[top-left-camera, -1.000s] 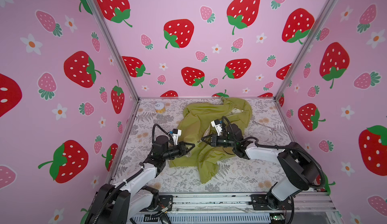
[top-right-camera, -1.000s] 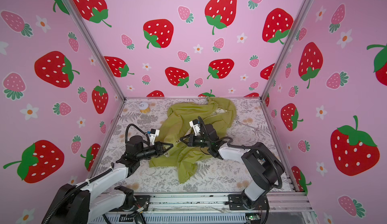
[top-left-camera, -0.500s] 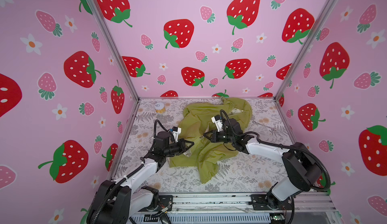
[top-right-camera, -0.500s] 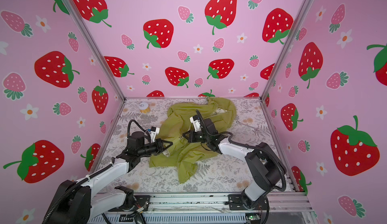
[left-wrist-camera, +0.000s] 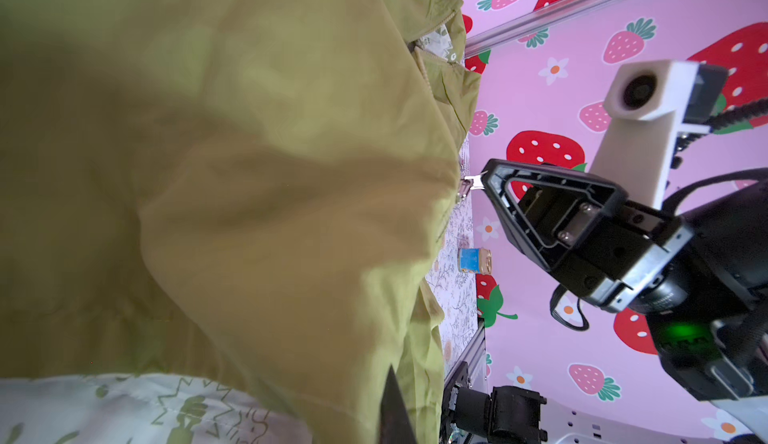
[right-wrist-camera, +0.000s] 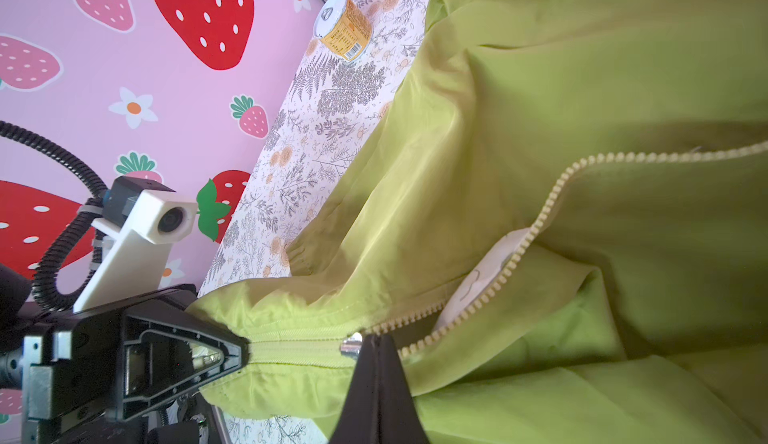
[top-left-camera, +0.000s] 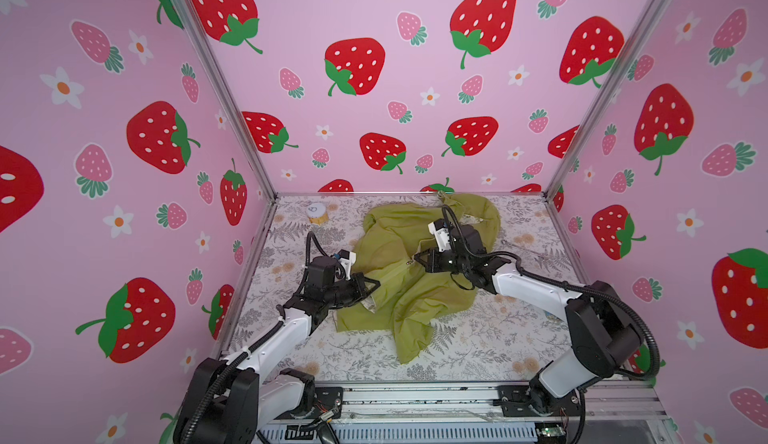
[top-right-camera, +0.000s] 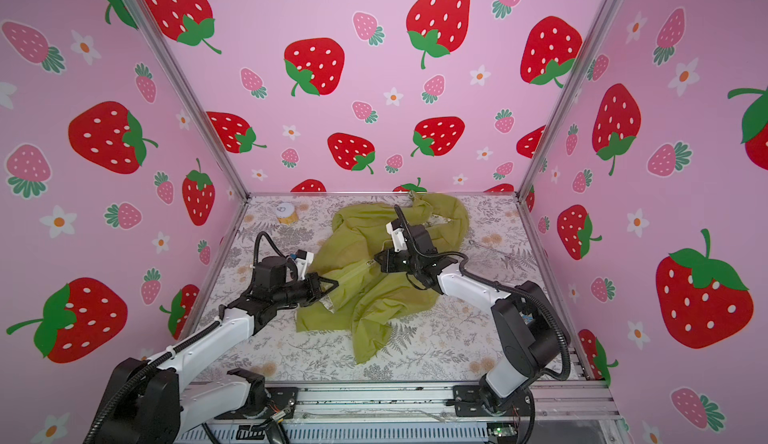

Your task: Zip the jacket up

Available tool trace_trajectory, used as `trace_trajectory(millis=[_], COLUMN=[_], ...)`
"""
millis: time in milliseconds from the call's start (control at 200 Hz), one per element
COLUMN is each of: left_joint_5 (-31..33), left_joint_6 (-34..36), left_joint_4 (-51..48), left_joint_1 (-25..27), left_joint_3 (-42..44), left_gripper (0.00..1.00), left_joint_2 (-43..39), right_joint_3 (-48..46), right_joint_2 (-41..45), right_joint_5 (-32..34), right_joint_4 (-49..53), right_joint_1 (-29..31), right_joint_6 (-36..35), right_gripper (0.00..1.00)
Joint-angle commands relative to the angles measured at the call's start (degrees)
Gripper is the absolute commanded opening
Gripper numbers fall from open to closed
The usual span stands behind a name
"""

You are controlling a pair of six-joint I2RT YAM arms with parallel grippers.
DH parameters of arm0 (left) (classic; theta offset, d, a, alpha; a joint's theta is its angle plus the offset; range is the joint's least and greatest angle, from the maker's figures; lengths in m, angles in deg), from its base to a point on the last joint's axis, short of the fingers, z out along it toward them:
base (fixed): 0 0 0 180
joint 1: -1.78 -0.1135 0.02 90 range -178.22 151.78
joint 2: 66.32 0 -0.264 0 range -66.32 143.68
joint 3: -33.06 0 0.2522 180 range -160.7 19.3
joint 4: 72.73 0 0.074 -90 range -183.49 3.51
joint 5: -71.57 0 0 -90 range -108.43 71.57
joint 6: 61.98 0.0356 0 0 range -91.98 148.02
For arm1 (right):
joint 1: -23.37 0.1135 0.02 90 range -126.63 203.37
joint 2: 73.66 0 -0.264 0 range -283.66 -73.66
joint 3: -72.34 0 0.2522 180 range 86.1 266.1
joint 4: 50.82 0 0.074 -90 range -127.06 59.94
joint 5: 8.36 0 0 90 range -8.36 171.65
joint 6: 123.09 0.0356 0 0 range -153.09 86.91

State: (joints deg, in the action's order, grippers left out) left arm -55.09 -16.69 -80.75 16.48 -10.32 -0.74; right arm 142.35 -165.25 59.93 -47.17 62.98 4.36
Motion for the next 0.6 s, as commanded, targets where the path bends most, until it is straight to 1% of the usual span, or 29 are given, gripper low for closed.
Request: trace_trajectory(millis=[0, 175, 380, 595], left_joint_5=[2.6, 5.5, 7.3, 7.4], left_joint_6=[1.4, 1.6, 3.8, 4.3], left_joint_4=[-4.8, -6.5, -11.1, -12.5], left_joint_1=[-1.0, -1.8, -3.5, -5.5], left_joint_3=[-2.1, -1.9, -4.6, -5.7], left_gripper=[0.00, 0.00, 0.00, 0.00], left_joint_2=[-1.5, -3.4, -3.4, -3.2], right_joint_3=[2.0, 5.0, 6.5, 8.7], right_joint_2=[1.4, -0.1, -0.1, 0.0], right_joint_5=[2.9, 3.9, 5.5, 6.3], right_joint_4=[1.1, 5.2, 7.8, 9.9], right_joint_1=[-1.4, -2.6, -5.9, -8.9], right_joint_6=[-2.2, -4.6, -5.8, -7.2], right_gripper=[0.00, 0.00, 0.00, 0.00])
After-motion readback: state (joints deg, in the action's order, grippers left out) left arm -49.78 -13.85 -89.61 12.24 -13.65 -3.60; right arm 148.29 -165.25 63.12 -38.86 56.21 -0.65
